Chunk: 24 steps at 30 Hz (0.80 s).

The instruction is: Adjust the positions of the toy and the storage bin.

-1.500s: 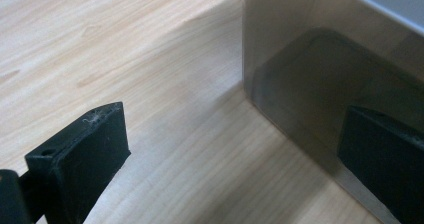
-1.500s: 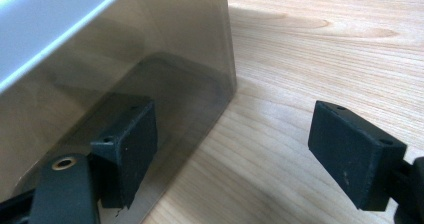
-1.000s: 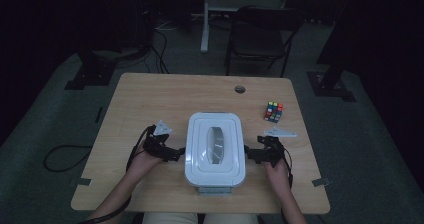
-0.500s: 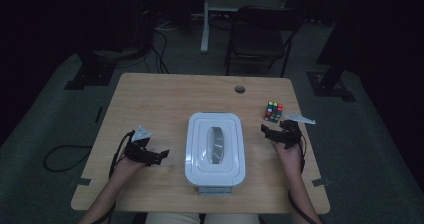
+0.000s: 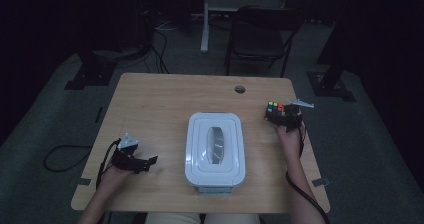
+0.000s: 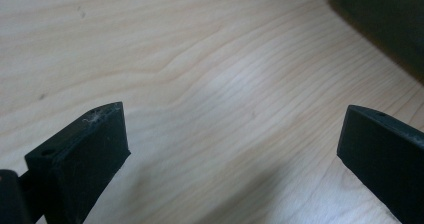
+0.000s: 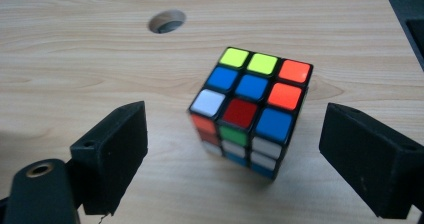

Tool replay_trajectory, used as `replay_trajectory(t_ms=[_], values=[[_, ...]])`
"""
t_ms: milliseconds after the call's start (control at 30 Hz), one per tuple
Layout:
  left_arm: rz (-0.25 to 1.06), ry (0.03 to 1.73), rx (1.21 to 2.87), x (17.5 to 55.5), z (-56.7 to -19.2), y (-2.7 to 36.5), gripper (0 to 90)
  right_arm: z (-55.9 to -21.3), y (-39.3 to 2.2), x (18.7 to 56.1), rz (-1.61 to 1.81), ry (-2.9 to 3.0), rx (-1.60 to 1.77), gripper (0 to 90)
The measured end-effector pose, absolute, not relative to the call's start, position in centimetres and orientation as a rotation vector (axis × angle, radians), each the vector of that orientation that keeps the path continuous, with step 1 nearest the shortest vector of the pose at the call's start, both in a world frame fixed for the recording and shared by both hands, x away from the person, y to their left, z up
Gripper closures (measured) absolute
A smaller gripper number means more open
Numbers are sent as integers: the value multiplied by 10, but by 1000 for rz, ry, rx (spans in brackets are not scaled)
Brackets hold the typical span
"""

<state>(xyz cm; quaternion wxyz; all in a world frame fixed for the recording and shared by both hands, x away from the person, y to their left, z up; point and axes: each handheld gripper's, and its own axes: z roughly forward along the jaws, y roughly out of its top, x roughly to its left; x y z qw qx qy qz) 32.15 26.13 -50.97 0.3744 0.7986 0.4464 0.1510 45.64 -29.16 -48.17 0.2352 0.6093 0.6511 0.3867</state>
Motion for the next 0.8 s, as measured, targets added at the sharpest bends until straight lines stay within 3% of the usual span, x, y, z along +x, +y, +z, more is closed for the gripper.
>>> replay_trajectory(t_ms=[300, 800], values=[[424, 1118, 2163, 308, -521, 260, 7, -498, -289, 476, 1016, 1787, 1741, 137], [461, 1123, 2170, 305, -524, 254, 7, -503, -283, 487, 940, 1767, 1779, 215]])
